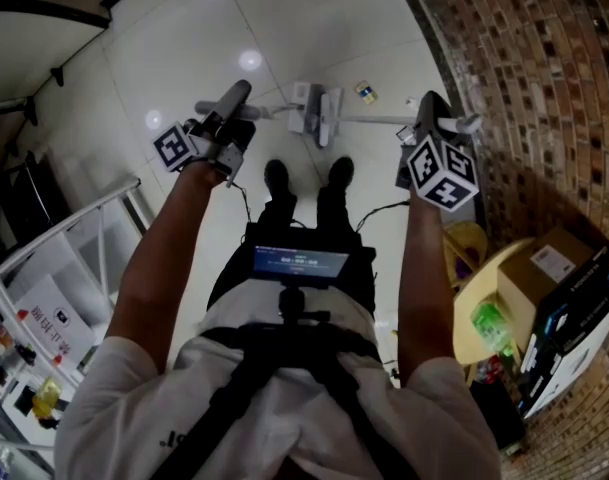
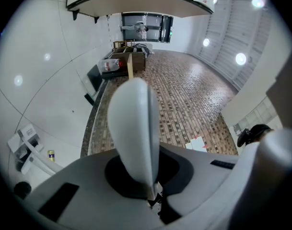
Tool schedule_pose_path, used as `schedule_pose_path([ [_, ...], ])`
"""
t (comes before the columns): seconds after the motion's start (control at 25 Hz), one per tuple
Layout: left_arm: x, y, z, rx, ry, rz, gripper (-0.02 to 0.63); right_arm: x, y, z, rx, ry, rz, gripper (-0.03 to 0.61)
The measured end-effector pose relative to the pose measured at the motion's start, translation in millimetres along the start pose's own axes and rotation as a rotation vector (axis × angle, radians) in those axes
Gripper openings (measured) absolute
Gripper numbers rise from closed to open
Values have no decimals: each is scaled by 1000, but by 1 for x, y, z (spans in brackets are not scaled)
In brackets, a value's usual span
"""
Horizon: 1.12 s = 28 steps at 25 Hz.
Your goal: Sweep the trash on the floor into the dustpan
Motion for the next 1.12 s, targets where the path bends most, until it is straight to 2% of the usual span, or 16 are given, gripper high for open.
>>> schedule_pose_path([
  [0.2, -7, 5, 11, -42, -70, 19, 2, -3, 38, -5, -51, 49, -202, 3],
  [0.44, -9, -1, 28, -85, -105, 35, 2, -47, 61, 21, -48, 14, -319, 0],
  [0.76, -6, -9, 59, -139, -113, 76, 2, -94, 75, 74, -16, -22, -456, 0],
  [0.92, -5, -10, 72, -162, -104, 103, 2, -106, 83, 94, -31, -11, -474, 0],
  [1.12, -3, -12, 82, -164, -82, 139, 2, -123, 52, 110, -5, -13, -369, 5],
])
Point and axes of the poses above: the fingertips, and each gripper's own axes: z forward along the fingers, x to its left, y out of its top, the point moved 7 cm from there along -z, backward along the fingers, and after that the axes turned 10 degrees about -y, right-handed, at the moved point
